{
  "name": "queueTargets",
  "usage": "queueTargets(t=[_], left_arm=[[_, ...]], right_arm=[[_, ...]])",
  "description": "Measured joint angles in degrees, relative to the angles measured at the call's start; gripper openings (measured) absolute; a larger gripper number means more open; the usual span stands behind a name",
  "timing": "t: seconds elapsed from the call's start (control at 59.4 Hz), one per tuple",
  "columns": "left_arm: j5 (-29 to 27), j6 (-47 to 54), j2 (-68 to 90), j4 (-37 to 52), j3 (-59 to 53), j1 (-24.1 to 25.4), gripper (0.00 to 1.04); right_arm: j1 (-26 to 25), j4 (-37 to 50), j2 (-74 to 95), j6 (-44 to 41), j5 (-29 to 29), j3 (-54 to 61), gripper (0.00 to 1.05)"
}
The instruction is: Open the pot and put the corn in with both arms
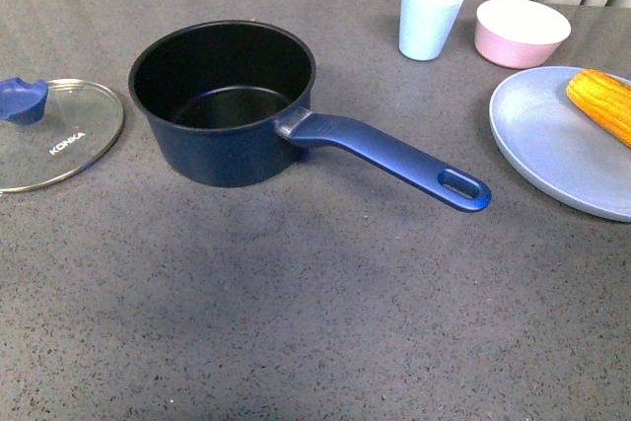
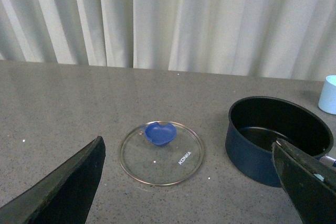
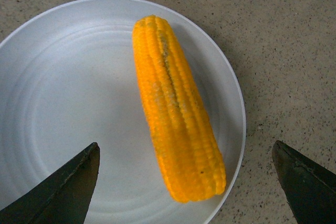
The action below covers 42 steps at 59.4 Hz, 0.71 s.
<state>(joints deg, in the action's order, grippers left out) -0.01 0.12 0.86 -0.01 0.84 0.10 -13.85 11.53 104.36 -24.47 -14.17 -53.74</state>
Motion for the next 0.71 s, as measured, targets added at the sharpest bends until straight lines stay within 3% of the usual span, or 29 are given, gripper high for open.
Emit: queueTargets(t=[0.707], left_arm=[[-0.02,0.00,0.00,0.00,0.00,0.00,0.96]], right_arm=[[3.41,-3.23,15.30,-4.55,-0.37,-11.65,0.96]])
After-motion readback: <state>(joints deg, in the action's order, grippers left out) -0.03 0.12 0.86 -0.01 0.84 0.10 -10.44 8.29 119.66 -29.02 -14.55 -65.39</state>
